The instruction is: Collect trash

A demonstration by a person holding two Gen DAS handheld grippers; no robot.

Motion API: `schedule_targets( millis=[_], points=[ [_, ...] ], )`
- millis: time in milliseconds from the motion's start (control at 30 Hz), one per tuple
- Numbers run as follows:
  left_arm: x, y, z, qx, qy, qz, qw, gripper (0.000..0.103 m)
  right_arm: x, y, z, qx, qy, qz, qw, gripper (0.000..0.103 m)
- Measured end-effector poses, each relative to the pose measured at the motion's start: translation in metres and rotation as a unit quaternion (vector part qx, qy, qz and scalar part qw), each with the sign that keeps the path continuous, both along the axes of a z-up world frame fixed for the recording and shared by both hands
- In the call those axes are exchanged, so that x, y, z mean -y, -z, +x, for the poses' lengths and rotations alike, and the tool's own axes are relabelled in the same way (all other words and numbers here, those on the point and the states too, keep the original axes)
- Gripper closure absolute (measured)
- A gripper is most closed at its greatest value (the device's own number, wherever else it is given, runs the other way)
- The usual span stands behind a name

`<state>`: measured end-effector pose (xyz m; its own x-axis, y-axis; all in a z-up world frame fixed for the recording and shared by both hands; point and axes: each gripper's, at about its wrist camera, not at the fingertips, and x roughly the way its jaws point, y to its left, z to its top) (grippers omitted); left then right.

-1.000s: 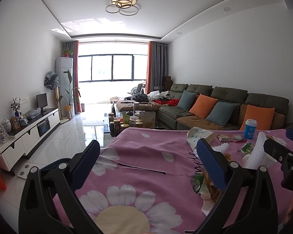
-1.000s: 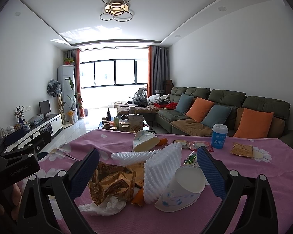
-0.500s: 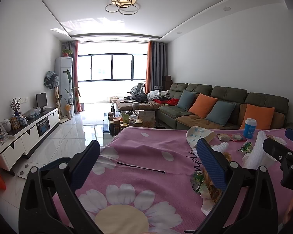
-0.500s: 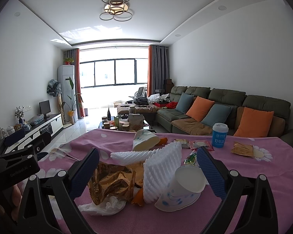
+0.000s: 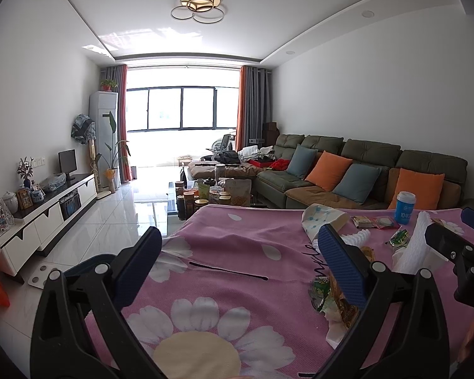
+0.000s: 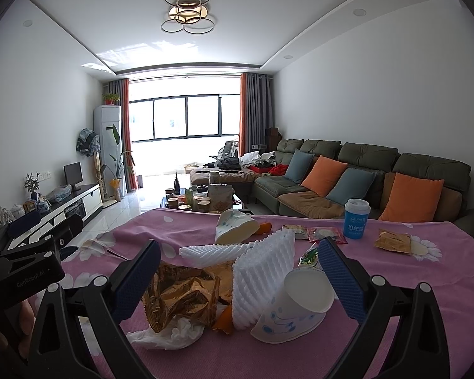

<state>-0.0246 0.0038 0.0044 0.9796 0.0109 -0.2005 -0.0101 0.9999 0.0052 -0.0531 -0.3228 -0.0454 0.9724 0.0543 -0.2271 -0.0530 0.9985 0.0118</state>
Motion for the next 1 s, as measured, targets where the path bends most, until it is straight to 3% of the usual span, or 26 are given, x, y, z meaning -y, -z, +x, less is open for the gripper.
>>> schedule_targets(
  millis=[700,867,1000],
  points=[
    [-0.001,0.009,0.003,-0.014,0.006,0.003,0.9999,0.006,0.01,0.003,0.006,-0.017,0.003,0.01,1.0,0.007],
    [0.002,0.017,0.009,-0.039,0.036,0.011,0.9985,0.006,0.017,0.005,0.012,-0.032,0.005,0.014,0.999,0.007],
    [0.009,0.03,0.016,-0.081,0.095,0.018,0.992,0.006,0.021,0.006,0.019,-0.047,0.003,0.014,0.999,0.012]
  ],
)
